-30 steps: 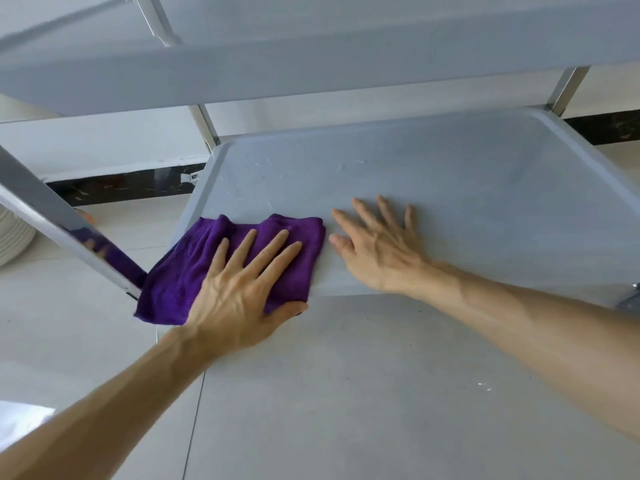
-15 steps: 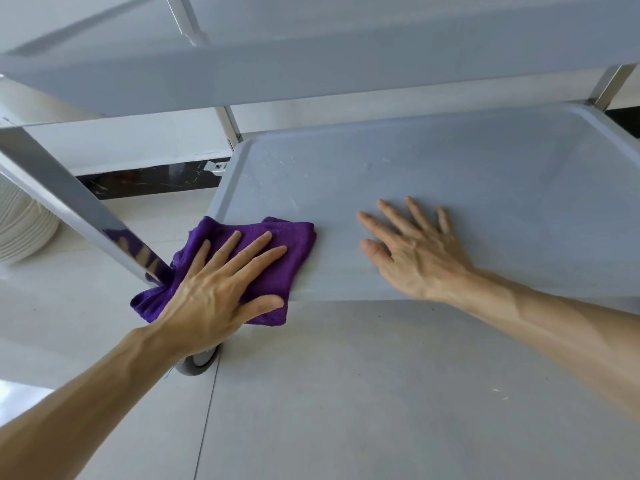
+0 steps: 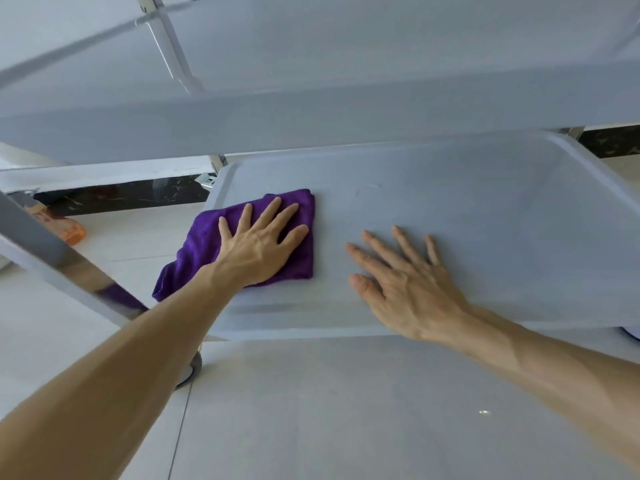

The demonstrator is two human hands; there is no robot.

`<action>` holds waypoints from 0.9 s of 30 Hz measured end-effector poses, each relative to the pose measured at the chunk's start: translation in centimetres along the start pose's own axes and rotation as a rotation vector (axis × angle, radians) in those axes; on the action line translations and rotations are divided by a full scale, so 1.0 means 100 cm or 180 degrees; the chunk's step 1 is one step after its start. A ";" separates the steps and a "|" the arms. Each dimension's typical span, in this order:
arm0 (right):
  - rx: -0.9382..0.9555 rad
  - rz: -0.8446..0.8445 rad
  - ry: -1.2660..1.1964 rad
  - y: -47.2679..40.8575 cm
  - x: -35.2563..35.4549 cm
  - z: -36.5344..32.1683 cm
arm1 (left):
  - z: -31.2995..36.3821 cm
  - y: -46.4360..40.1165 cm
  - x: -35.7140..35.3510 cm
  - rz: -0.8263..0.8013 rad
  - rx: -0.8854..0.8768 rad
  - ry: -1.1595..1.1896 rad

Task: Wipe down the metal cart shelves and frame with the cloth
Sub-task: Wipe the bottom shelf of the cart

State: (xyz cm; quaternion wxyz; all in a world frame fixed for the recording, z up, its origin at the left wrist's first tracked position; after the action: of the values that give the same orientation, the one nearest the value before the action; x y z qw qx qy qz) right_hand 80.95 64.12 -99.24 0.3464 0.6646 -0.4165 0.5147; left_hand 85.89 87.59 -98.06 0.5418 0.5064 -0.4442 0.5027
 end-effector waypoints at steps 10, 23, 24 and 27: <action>-0.0043 0.0074 -0.0035 0.001 0.001 0.002 | 0.007 0.041 -0.012 0.0111 -0.0270 -0.0079; 0.0001 -0.0004 0.0127 -0.002 0.001 0.000 | -0.044 -0.015 0.003 0.0202 0.0368 -0.0155; -0.0009 -0.0006 0.0129 -0.003 0.001 0.000 | -0.047 -0.026 0.004 0.0212 0.0399 -0.0152; -0.0011 0.0001 0.0155 -0.002 0.001 -0.001 | -0.054 -0.053 0.007 0.0249 0.0461 -0.0112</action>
State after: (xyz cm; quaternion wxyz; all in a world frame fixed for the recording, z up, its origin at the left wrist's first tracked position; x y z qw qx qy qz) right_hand 81.09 64.22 -99.13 0.3575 0.6513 -0.4089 0.5300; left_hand 91.07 93.11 -98.38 0.4758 0.5354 -0.4355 0.5452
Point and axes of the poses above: each hand's wrist, its own y-axis away from the middle knuckle, its own x-axis out of the back of the hand, z = x × y, the point moved 4 cm from there along -y, towards the middle knuckle, and after that the axes turned 5 degrees about -y, right-handed, at the moved point
